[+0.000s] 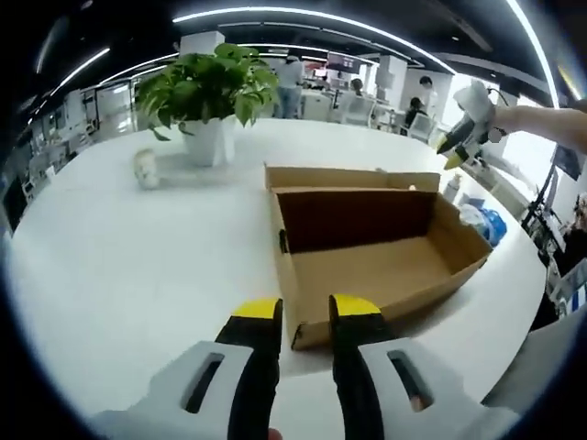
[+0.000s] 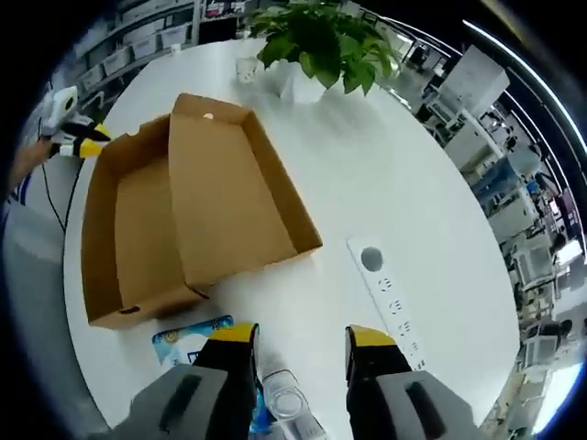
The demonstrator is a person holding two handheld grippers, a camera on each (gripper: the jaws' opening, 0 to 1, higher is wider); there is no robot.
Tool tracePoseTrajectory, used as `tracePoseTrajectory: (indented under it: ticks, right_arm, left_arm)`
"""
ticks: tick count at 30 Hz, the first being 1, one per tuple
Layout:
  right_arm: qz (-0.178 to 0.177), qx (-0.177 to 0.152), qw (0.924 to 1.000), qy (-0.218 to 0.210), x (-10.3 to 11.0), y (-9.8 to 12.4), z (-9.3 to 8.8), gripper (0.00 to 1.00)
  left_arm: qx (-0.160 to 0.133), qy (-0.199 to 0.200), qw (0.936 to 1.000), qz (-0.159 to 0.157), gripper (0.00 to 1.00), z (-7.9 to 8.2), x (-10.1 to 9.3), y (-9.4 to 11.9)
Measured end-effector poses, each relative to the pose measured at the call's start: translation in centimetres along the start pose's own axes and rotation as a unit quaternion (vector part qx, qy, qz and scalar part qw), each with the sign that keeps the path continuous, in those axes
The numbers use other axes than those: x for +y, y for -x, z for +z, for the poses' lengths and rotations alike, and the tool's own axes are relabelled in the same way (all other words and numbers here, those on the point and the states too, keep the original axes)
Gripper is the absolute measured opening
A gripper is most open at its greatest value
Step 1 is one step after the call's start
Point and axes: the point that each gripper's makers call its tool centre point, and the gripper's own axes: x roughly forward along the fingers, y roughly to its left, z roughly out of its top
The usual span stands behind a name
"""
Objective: Operate the shoe box by opening the lid, removing the specified soft item, and placing it in the target area until the item is outside and the box remains undamaged.
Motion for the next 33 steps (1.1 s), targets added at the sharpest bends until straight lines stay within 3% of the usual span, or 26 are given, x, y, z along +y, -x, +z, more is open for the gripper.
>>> tracePoseTrajectory:
  ticks: [6,10,22,27,32,33]
  right_arm:
    - [0.014,-0.022,0.9973,-0.068,0.3,-0.7,1.6,0.3]
    - [0.011,-0.024,0.996,-0.086,0.5,-1.5,2.2,0.27]
    - [-0.008,-0.033,0.9895,-0.14,0.8,-4.9,3.5,0.22]
    - [-0.023,-0.037,0.9843,-0.171,0.1,-6.3,3.7,0.2]
    - [-0.018,-0.042,0.9737,-0.223,0.1,-7.5,3.6,0.2]
    - [-0.026,-0.04,0.9723,-0.229,-0.7,-8.0,3.4,0.2]
  left_arm:
    - [0.012,0.004,0.9997,0.021,0.1,-0.5,0.6,-0.8]
    - [0.016,0.026,0.9988,0.038,0.05,-0.7,1.0,-1.0]
    - [0.022,0.037,0.9959,0.079,0.02,-0.5,1.8,-1.3]
    - [0.022,0.043,0.9946,0.092,0.01,-0.6,2.2,-1.5]
    - [0.024,0.041,0.9945,0.093,0.01,-0.6,2.1,-1.6]
    - [0.026,0.039,0.9944,0.094,0.01,-0.6,2.1,-1.6]
